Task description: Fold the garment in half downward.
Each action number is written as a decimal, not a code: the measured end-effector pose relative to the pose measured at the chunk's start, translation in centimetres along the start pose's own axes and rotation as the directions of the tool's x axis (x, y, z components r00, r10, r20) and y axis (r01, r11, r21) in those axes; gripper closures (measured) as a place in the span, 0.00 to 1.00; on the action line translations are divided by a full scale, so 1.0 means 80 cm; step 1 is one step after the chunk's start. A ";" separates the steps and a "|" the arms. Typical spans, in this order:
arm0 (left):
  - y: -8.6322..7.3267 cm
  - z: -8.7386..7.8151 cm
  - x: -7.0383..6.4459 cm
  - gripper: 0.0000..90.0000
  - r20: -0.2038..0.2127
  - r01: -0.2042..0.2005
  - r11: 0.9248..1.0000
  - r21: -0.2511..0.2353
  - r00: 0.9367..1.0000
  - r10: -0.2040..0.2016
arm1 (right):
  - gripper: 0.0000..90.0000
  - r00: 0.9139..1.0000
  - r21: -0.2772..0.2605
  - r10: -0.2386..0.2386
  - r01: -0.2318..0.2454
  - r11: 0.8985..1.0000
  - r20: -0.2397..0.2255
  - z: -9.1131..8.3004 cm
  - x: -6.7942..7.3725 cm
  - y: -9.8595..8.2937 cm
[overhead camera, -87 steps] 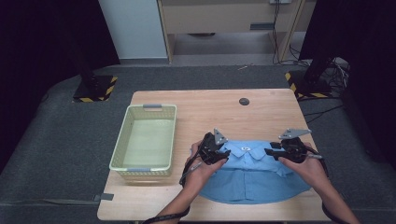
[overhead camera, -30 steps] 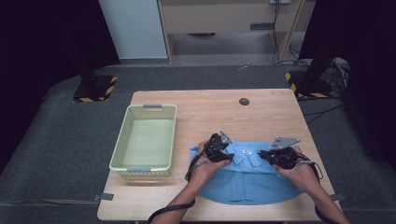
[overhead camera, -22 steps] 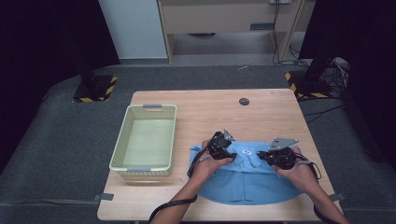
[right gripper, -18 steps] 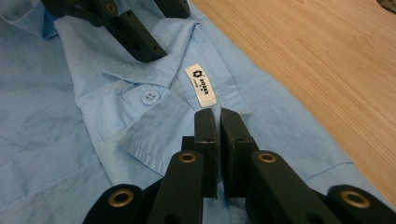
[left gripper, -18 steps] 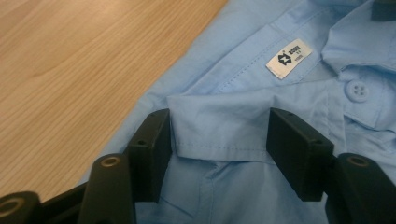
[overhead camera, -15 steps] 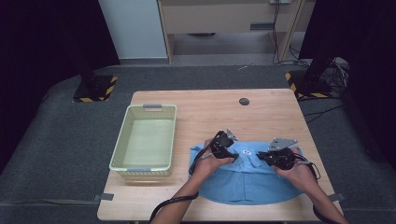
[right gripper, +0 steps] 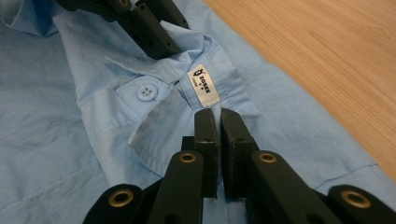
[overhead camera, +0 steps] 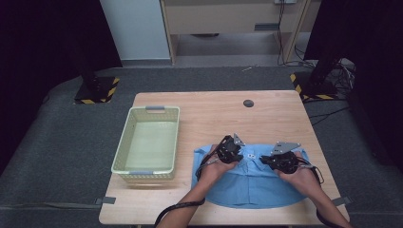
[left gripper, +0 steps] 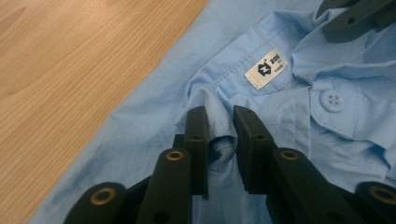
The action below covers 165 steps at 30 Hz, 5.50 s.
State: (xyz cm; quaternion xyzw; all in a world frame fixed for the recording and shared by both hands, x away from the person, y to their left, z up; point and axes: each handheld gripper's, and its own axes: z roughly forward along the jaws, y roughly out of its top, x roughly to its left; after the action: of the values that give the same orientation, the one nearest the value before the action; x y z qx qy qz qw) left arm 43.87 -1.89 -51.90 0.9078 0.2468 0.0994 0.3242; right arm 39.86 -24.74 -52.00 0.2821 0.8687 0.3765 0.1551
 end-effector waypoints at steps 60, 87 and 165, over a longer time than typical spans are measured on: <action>-0.033 -0.082 -0.074 0.93 -0.185 -0.169 0.962 -0.213 0.974 0.130 | 0.94 0.984 0.109 0.006 0.013 0.994 -0.178 -0.022 -0.012 0.032; -0.059 -0.091 -0.070 0.44 -0.115 -0.089 0.980 -0.180 0.991 0.069 | 0.96 0.987 -0.094 -0.158 0.159 0.983 0.017 -0.075 0.072 -0.018; -0.065 -0.094 -0.086 0.61 -0.141 -0.126 0.962 -0.242 0.986 0.094 | 0.96 0.982 -0.049 -0.179 0.182 0.982 0.056 -0.050 0.092 -0.011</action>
State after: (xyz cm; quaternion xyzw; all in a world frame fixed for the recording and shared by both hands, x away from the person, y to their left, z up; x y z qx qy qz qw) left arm 33.44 2.12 -49.52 0.8636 0.2017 0.2057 0.4137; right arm 31.79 -23.03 -50.44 0.2073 0.8759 0.3769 0.2185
